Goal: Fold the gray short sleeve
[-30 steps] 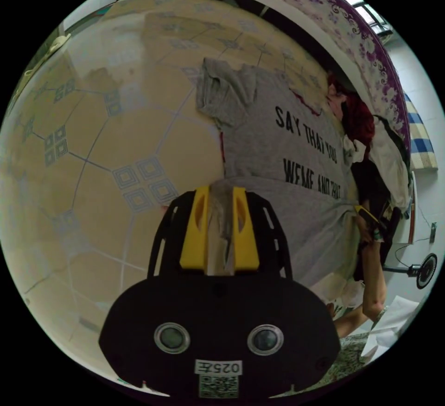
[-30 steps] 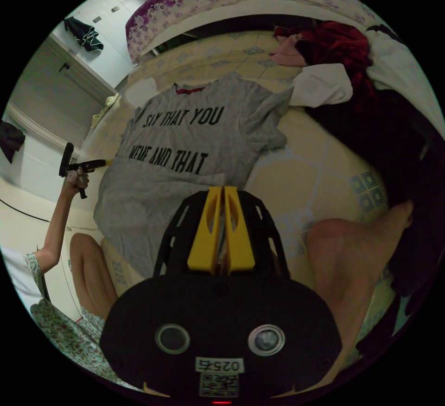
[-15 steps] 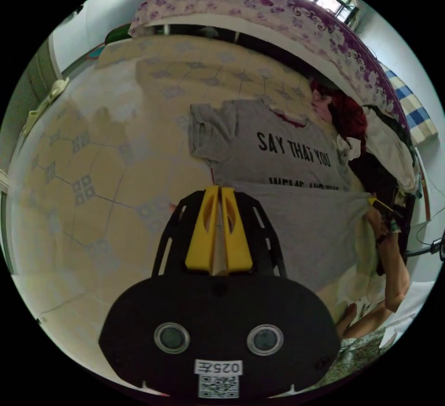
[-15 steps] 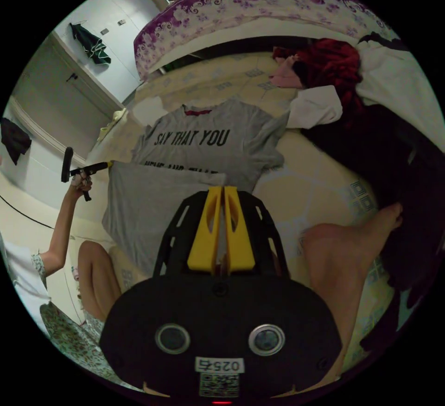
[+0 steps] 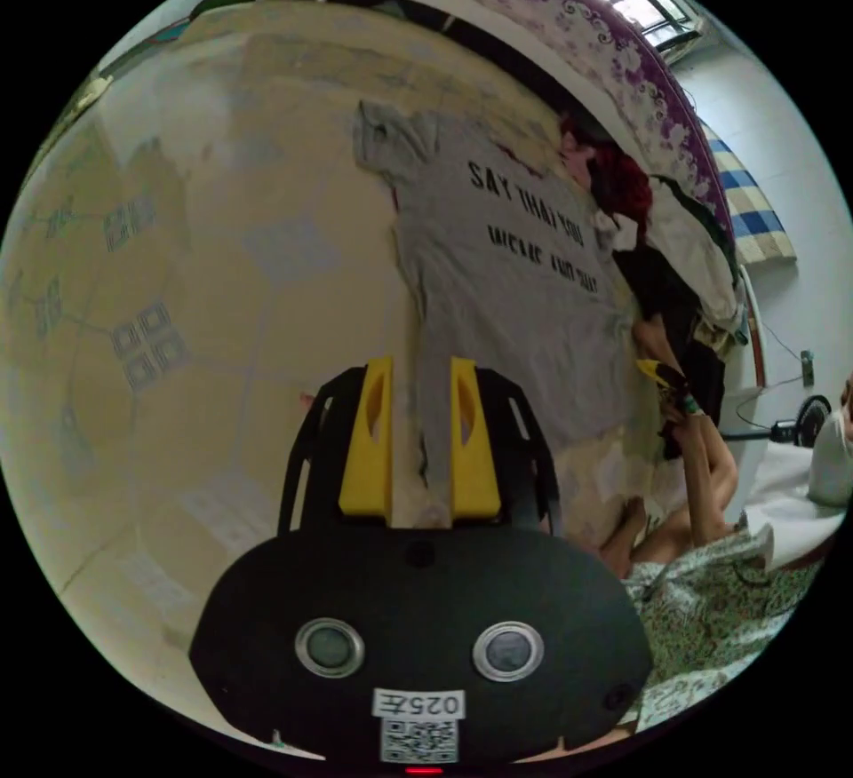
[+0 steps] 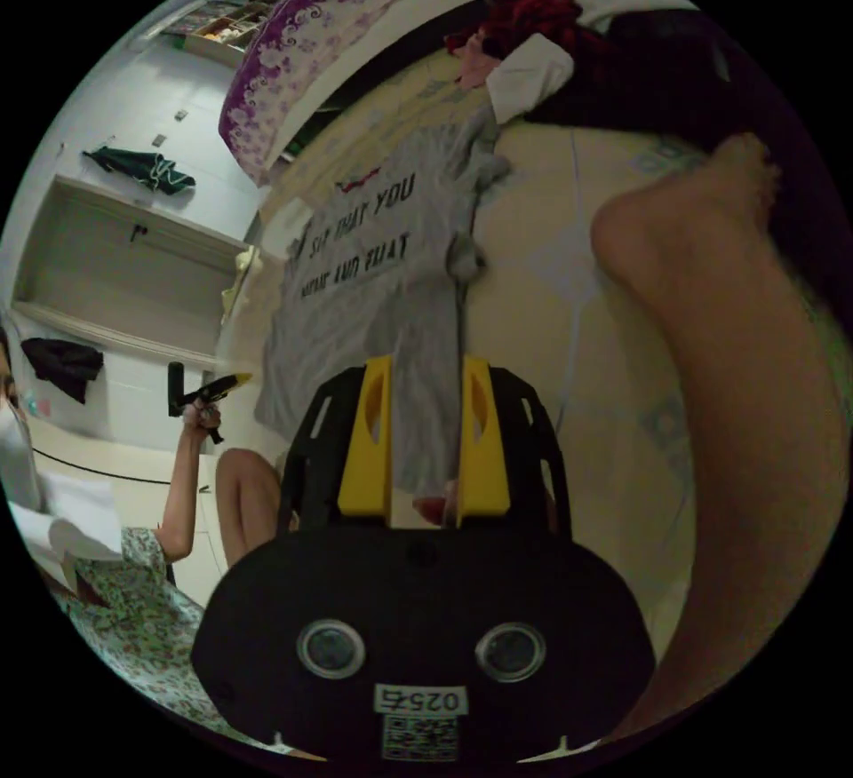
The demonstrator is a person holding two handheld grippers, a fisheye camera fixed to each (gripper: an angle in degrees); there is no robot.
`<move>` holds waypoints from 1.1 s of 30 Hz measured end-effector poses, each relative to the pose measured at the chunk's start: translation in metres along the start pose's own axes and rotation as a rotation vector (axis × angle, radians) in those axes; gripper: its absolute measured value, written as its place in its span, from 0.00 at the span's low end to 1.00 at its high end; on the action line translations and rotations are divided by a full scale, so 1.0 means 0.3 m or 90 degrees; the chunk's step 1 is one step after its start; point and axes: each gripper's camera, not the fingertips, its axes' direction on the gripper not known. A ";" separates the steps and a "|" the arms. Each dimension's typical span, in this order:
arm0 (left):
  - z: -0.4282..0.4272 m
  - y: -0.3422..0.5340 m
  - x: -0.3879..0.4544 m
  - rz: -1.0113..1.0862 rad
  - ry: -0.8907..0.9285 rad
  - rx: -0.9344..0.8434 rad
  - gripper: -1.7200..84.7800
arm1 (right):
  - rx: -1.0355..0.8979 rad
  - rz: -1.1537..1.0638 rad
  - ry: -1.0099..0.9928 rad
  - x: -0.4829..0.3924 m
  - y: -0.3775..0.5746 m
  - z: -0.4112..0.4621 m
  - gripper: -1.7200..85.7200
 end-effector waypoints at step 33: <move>0.148 0.332 0.184 0.079 -0.249 -0.215 0.08 | -0.416 -0.149 0.091 -0.318 0.255 0.222 0.14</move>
